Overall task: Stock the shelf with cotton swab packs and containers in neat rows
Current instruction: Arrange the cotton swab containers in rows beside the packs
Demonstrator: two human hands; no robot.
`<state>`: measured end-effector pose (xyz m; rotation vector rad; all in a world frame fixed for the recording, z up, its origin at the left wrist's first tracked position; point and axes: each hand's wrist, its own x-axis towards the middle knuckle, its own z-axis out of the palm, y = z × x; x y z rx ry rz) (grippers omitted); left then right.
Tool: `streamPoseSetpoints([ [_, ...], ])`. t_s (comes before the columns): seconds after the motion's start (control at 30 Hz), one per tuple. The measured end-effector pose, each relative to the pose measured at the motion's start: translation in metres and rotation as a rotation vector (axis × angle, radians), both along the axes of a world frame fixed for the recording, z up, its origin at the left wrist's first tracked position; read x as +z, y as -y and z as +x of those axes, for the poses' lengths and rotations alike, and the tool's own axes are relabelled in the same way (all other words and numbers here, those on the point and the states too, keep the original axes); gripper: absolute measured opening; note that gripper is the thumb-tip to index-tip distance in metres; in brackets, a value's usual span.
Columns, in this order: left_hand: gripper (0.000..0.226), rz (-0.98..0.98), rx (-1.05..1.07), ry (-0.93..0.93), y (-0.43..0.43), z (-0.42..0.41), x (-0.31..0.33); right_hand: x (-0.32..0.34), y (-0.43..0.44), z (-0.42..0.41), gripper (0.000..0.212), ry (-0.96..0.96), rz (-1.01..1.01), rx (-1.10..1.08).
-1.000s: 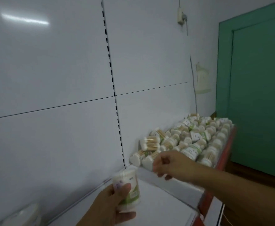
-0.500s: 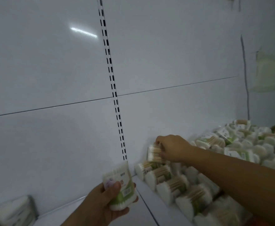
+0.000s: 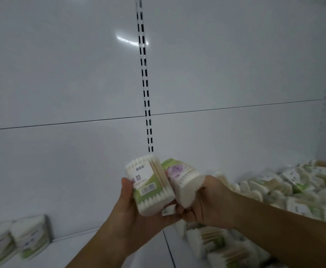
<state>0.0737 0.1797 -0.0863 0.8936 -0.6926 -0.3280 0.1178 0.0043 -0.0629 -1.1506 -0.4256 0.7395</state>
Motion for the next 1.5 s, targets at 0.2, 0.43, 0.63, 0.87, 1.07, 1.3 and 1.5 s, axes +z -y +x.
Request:
streamPoseSetpoints([
  [0.2,0.077,-0.152,-0.024,-0.141,0.015,0.003,-0.009,-0.004,0.017,0.014,0.024,0.389,-0.479,-0.298],
  [0.43,0.071,-0.190,0.166,-0.307,-0.008,0.000,-0.010,-0.009,0.086,0.071,0.048,1.113,-1.441,-0.786],
  [0.63,0.069,-0.106,0.095,-0.348,-0.040,-0.032,-0.025,-0.014,0.079,0.086,0.061,1.134,-1.608,-0.715],
  [0.87,0.070,-0.172,0.214,-0.340,-0.097,-0.071,-0.026,0.055,0.015,0.024,0.055,0.540,-0.264,-0.165],
  [1.07,0.078,-0.119,0.321,-0.200,-0.150,-0.131,-0.018,0.047,-0.091,-0.033,0.034,0.591,-0.083,-0.011],
  [1.3,0.083,-0.255,0.554,-0.419,-0.299,-0.264,-0.032,-0.007,-0.281,-0.123,0.052,0.811,-0.258,-0.040],
  [1.5,0.083,-0.401,0.634,-0.274,-0.446,-0.352,-0.038,-0.075,-0.460,-0.199,0.039,1.183,-0.384,-0.008],
])
